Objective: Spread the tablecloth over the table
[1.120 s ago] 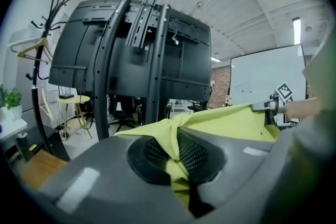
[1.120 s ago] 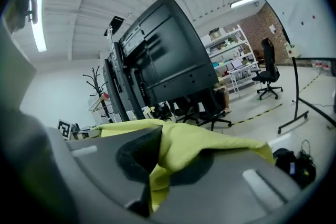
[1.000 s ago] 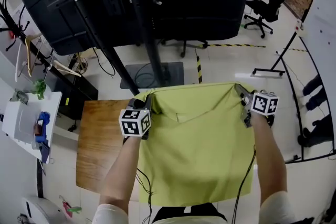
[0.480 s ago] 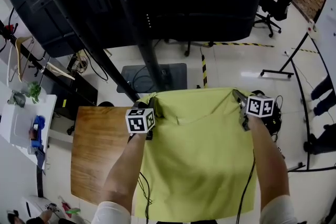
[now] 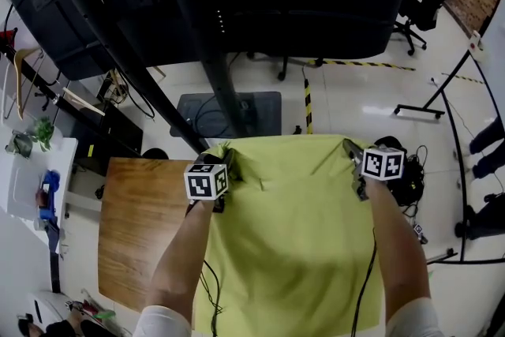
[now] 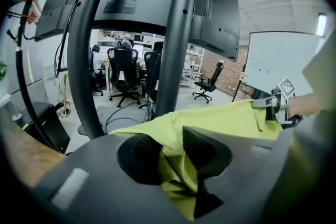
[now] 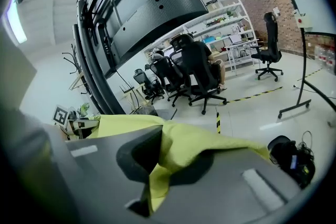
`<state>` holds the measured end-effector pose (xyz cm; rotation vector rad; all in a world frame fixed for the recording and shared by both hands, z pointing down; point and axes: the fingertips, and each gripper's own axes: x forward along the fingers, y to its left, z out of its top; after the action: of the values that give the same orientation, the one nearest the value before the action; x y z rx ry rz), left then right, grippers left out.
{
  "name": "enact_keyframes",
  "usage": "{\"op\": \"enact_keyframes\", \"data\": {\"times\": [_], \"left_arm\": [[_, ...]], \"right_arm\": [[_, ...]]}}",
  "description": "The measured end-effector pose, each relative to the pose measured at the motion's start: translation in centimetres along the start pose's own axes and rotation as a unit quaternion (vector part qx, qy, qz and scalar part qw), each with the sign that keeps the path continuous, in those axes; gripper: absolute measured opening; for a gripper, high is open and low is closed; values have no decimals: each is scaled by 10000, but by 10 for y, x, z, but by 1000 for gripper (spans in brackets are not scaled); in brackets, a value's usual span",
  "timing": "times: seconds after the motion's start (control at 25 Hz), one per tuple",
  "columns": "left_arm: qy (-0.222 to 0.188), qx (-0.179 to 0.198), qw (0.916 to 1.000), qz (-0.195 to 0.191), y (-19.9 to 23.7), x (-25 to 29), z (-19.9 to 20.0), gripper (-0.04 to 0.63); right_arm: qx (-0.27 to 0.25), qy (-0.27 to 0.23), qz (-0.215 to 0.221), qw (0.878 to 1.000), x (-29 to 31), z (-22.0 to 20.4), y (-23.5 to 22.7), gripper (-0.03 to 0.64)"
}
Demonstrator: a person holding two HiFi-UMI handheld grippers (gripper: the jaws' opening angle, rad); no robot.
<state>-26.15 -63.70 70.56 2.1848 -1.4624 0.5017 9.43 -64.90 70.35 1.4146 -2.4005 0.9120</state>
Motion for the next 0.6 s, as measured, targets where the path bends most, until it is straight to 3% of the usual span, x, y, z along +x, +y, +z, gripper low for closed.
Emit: {"op": "enact_keyframes", "data": {"times": [0.08, 0.2, 0.36, 0.48, 0.6], "left_arm": [[77, -31, 9999, -137, -1, 2, -4, 184], [134, -99, 9997, -205, 4, -2, -10, 284], [84, -186, 9996, -175, 10, -7, -9, 291], [1, -244, 9996, -128, 13, -12, -8, 291], [-189, -947, 9949, -282, 25, -19, -2, 291]], "right_arm": [[-139, 36, 37, 9999, 3, -3, 1, 19], [-250, 113, -4, 9996, 8, -9, 2, 120], [-471, 358, -387, 9975, 12, -17, -6, 326], [-583, 519, -621, 9950, 8, -23, -12, 359], [-427, 449, -780, 9950, -1, -27, -23, 359]]}}
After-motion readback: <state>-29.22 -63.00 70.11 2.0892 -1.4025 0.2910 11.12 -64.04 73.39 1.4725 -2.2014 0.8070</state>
